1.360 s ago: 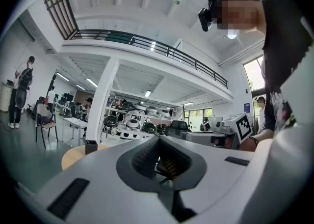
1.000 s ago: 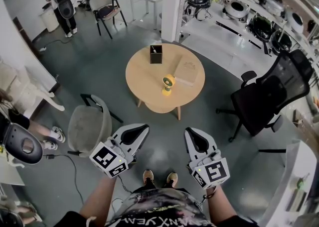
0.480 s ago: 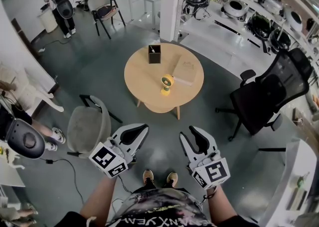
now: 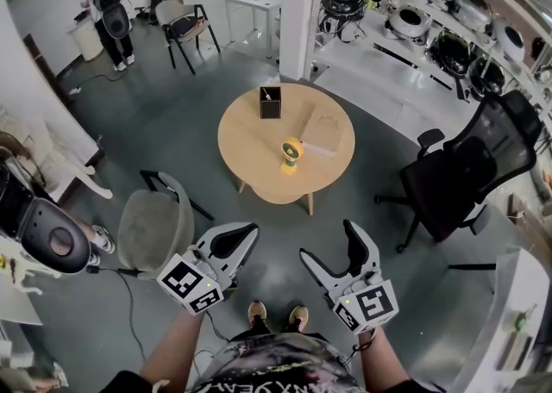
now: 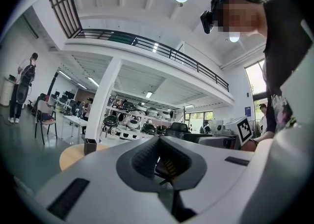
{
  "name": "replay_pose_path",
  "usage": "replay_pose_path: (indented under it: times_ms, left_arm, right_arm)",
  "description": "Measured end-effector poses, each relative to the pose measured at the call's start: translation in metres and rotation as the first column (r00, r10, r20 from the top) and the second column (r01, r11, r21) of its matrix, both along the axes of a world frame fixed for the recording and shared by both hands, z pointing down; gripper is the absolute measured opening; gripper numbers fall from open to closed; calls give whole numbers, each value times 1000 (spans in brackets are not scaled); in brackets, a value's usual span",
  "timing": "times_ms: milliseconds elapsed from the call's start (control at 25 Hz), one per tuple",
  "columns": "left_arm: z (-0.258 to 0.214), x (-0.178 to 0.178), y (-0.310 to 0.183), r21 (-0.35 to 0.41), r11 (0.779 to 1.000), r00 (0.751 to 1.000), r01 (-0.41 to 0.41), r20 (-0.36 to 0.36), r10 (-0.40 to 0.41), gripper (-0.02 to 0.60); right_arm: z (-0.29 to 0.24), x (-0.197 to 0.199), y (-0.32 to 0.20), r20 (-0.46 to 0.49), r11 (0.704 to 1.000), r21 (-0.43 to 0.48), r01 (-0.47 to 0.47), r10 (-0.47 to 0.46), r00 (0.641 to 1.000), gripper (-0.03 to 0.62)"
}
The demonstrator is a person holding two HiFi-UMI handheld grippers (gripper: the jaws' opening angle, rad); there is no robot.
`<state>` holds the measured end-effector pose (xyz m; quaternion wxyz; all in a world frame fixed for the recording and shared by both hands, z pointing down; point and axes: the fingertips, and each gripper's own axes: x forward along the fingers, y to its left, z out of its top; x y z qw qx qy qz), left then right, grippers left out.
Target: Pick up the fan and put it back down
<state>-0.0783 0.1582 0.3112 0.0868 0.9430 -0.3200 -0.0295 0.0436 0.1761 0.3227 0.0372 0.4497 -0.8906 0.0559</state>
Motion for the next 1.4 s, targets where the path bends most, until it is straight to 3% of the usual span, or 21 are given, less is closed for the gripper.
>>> replay_pose_path:
  times_ms: [200, 1400]
  left_arm:
    - [0, -1, -1, 1, 1000, 1000, 4, -6, -4, 17]
    - [-4, 22, 22, 19, 999, 999, 33, 28, -34, 17]
  right_arm:
    - [0, -2, -2, 26, 1000, 2, 5, -5, 1000, 584]
    - [3, 21, 18, 2, 999, 7, 46, -46, 999, 586]
